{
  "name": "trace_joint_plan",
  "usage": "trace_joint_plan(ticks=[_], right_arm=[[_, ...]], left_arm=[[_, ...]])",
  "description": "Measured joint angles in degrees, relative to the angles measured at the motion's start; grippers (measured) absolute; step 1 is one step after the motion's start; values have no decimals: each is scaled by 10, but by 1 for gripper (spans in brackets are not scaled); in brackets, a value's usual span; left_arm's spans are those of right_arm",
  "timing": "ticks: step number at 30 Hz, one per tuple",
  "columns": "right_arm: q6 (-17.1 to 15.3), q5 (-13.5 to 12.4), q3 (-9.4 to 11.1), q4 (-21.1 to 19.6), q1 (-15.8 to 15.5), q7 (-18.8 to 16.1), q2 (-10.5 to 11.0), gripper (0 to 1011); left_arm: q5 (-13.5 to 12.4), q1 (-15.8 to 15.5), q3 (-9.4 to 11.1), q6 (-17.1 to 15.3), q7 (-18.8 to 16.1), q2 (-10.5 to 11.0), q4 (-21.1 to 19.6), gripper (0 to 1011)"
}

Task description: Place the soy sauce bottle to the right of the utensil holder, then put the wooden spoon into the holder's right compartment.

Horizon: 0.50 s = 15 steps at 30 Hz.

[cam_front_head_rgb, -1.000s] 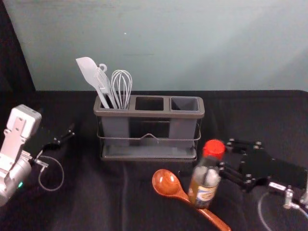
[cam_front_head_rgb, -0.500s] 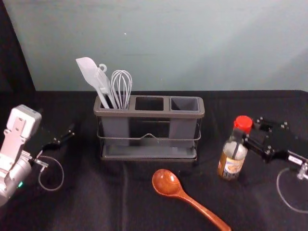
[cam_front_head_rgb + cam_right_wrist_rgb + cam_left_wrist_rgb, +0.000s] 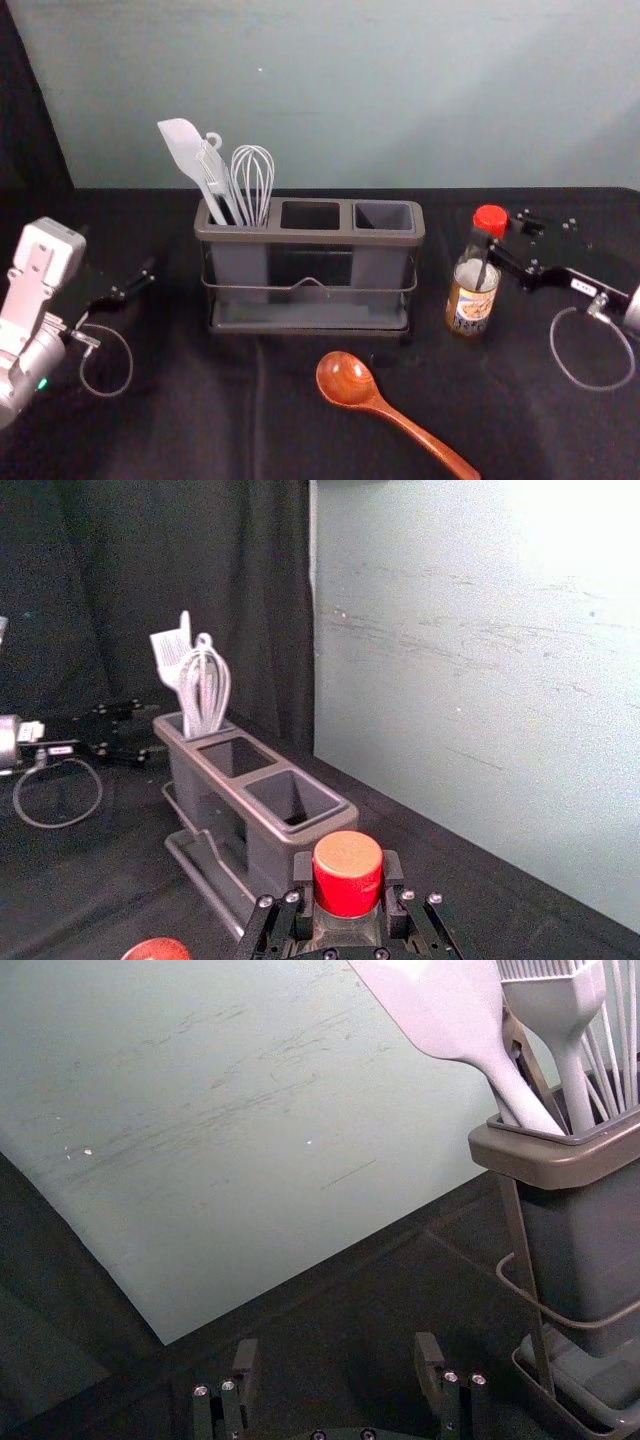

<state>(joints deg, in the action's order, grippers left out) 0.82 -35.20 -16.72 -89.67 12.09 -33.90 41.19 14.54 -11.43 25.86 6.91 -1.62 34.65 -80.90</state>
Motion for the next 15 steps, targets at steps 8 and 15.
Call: trace_joint_plan(ticks=[8, 15], right_arm=[[-9, 22, -17, 36, 42, 1, -23, 386], [-7, 39, -28, 71, 71, 0, -43, 386]], left_arm=[[0, 0, 0, 0, 0, 0, 0, 1012], [0, 0, 0, 0, 0, 0, 0, 1011]])
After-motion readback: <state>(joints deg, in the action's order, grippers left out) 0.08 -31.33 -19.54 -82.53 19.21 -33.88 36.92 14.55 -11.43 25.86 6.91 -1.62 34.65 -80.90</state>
